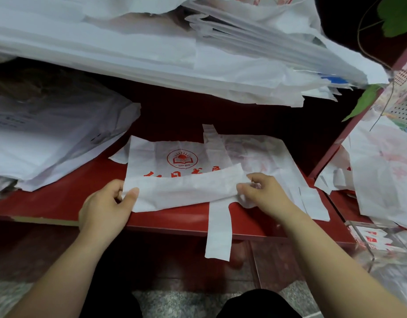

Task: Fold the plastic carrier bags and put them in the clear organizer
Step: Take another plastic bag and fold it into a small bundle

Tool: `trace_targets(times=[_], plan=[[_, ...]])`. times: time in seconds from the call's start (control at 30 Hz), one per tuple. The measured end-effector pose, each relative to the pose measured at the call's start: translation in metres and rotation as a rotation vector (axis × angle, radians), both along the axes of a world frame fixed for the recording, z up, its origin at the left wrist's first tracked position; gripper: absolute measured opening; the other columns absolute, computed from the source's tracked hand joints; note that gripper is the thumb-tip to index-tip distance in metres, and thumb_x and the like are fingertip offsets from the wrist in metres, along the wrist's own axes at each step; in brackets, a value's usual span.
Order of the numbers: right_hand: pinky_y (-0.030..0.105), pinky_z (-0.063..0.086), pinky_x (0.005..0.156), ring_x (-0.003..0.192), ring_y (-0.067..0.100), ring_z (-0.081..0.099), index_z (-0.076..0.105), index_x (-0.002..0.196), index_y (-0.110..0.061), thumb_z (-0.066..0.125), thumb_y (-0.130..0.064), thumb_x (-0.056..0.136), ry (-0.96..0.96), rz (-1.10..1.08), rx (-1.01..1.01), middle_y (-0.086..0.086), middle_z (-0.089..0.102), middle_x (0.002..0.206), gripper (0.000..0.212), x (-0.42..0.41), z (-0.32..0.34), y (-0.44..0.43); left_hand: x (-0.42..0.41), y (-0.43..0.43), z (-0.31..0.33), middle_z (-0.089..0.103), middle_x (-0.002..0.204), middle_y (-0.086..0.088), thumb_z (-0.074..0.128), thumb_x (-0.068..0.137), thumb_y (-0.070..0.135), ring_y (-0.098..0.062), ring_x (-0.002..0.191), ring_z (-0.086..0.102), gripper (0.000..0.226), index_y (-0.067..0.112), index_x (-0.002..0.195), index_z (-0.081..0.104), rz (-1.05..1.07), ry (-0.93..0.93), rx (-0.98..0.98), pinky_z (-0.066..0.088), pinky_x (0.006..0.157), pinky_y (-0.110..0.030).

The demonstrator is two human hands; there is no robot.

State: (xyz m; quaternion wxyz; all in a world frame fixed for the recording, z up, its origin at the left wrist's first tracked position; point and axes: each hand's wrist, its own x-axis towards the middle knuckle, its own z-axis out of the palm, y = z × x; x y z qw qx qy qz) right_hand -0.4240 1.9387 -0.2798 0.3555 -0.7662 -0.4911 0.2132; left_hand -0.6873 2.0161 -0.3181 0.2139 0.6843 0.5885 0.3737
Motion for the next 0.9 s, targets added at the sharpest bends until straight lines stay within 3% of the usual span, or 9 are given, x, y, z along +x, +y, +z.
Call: trace_targets(times=[0.1, 0.2, 0.33, 0.4, 0.63, 0.7, 0.77, 0.83, 0.9], plan=[[0.007, 0.035, 0.049, 0.059, 0.006, 0.048, 0.059, 0.073, -0.003, 0.059, -0.012, 0.086, 0.202, -0.026, 0.137, 0.003, 0.055, 0.069, 0.015, -0.007, 0.009, 0.0, -0.003, 0.001, -0.002, 0.064, 0.081, -0.017, 0.052, 0.09, 0.031, -0.032, 0.08, 0.055, 0.034, -0.001, 0.087, 0.063, -0.015, -0.002, 0.006, 0.039, 0.068, -0.038], [0.012, 0.032, 0.047, 0.053, 0.011, 0.037, 0.048, 0.065, -0.006, 0.056, -0.019, 0.089, 0.268, -0.092, 0.186, 0.004, 0.041, 0.059, 0.029, -0.009, 0.009, 0.001, -0.003, 0.001, -0.004, 0.055, 0.058, -0.01, 0.054, 0.09, 0.034, -0.031, 0.076, 0.053, 0.041, 0.0, 0.068, 0.061, -0.016, -0.012, 0.023, 0.032, 0.061, -0.032], [0.028, 0.027, 0.072, 0.06, 0.02, 0.04, 0.034, 0.052, -0.013, 0.051, -0.021, 0.087, -0.151, -0.212, -0.008, 0.002, 0.04, 0.054, 0.039, -0.01, -0.008, 0.002, 0.0, 0.0, 0.001, 0.042, 0.047, -0.006, 0.051, 0.091, 0.035, -0.02, 0.054, 0.04, 0.049, 0.002, 0.056, 0.044, 0.036, 0.066, 0.014, 0.02, 0.065, -0.029], [0.029, 0.018, 0.071, 0.067, 0.023, 0.043, 0.034, 0.053, -0.014, 0.048, -0.019, 0.087, -0.36, -0.265, -0.032, 0.0, 0.041, 0.056, 0.037, -0.012, -0.015, 0.001, 0.003, 0.002, 0.006, 0.039, 0.049, -0.004, 0.048, 0.092, 0.038, -0.021, 0.052, 0.04, 0.048, 0.01, 0.054, 0.037, 0.042, 0.115, -0.039, 0.017, 0.069, -0.027], [0.031, 0.012, 0.064, 0.086, 0.025, 0.046, 0.046, 0.072, -0.009, 0.055, -0.012, 0.081, -0.464, -0.318, 0.006, -0.001, 0.043, 0.066, 0.014, -0.012, -0.026, -0.009, 0.008, 0.001, 0.002, 0.031, 0.045, 0.002, 0.061, 0.086, 0.033, -0.021, 0.05, 0.038, 0.051, 0.015, 0.05, 0.03, 0.075, 0.192, -0.037, 0.015, 0.071, -0.027], [0.031, 0.012, 0.064, 0.092, 0.024, 0.047, 0.047, 0.075, -0.011, 0.055, -0.014, 0.082, -0.478, -0.296, -0.004, -0.001, 0.048, 0.073, 0.011, -0.011, -0.028, -0.01, 0.012, -0.002, 0.005, 0.041, 0.054, 0.001, 0.059, 0.088, 0.031, -0.023, 0.061, 0.045, 0.041, 0.017, 0.056, 0.037, 0.086, 0.183, -0.029, 0.019, 0.076, -0.03], [0.029, 0.014, 0.066, 0.096, 0.023, 0.047, 0.052, 0.08, -0.011, 0.055, -0.016, 0.083, -0.474, -0.296, -0.002, 0.001, 0.053, 0.081, 0.006, -0.011, -0.029, -0.01, 0.017, -0.005, 0.008, 0.057, 0.085, -0.006, 0.06, 0.087, 0.028, -0.03, 0.091, 0.052, 0.017, 0.013, 0.082, 0.054, 0.11, 0.167, 0.016, 0.022, 0.086, -0.036], [0.028, 0.017, 0.07, 0.099, 0.023, 0.047, 0.057, 0.093, -0.009, 0.053, -0.016, 0.084, -0.486, -0.292, -0.003, 0.002, 0.055, 0.085, 0.011, -0.013, -0.03, -0.011, 0.025, -0.012, 0.006, 0.057, 0.114, -0.016, 0.06, 0.087, 0.024, -0.034, 0.113, 0.045, 0.031, 0.006, 0.112, 0.055, 0.069, 0.164, 0.161, 0.018, 0.097, -0.041], [0.028, 0.018, 0.073, 0.102, 0.023, 0.046, 0.055, 0.107, -0.01, 0.052, -0.015, 0.086, -0.511, -0.286, -0.026, 0.001, 0.054, 0.089, 0.022, -0.015, -0.028, -0.012, 0.039, -0.019, 0.0, 0.058, 0.121, -0.017, 0.046, 0.085, 0.029, -0.028, 0.118, 0.042, 0.045, 0.006, 0.123, 0.049, -0.164, 0.268, 0.398, 0.015, 0.101, -0.042]])
